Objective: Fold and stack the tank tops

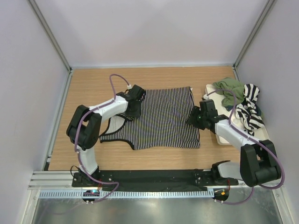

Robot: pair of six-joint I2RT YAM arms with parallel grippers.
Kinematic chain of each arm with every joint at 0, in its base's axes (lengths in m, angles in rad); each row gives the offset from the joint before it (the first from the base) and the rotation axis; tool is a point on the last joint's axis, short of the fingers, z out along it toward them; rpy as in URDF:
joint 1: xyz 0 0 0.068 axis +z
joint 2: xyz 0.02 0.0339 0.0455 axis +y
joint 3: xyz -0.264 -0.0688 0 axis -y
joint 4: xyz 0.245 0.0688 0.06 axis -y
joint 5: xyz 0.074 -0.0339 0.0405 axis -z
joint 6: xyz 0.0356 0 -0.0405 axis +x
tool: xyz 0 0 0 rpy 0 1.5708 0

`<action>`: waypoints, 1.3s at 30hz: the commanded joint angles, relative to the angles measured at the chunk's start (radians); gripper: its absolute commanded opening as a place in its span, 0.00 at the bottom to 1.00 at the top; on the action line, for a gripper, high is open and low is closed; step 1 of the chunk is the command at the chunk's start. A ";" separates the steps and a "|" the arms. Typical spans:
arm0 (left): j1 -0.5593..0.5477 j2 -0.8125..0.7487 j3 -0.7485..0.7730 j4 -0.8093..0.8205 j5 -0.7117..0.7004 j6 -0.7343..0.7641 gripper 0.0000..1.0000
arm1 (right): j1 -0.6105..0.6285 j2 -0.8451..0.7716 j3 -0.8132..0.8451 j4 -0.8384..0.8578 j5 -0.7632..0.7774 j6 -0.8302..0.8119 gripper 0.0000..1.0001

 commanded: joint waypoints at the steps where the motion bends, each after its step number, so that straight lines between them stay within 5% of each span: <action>1: 0.000 0.017 0.008 -0.007 -0.055 -0.020 0.41 | 0.000 -0.043 -0.022 0.031 0.037 0.022 0.53; 5: 0.001 0.026 0.024 -0.027 -0.098 -0.030 0.38 | 0.000 -0.044 -0.039 0.040 0.040 0.019 0.52; 11: 0.020 0.023 0.034 -0.033 -0.075 -0.029 0.00 | 0.000 -0.043 -0.064 0.028 0.050 0.042 0.49; 13: 0.037 0.005 0.034 -0.034 -0.072 -0.027 0.00 | 0.000 -0.057 -0.058 -0.033 0.151 0.082 0.39; 20: 0.220 -0.060 0.092 -0.050 -0.032 -0.013 0.00 | 0.000 -0.118 -0.075 -0.101 0.184 0.146 0.37; 34: 0.414 0.222 0.470 -0.036 -0.076 -0.040 0.01 | 0.003 -0.113 -0.090 -0.115 0.156 0.123 0.36; 37: 0.425 0.267 0.524 -0.095 -0.121 -0.036 0.05 | 0.003 -0.129 -0.091 -0.129 0.169 0.120 0.36; 39: 0.428 0.284 0.534 -0.116 -0.139 -0.032 0.19 | 0.003 -0.132 -0.090 -0.136 0.170 0.119 0.36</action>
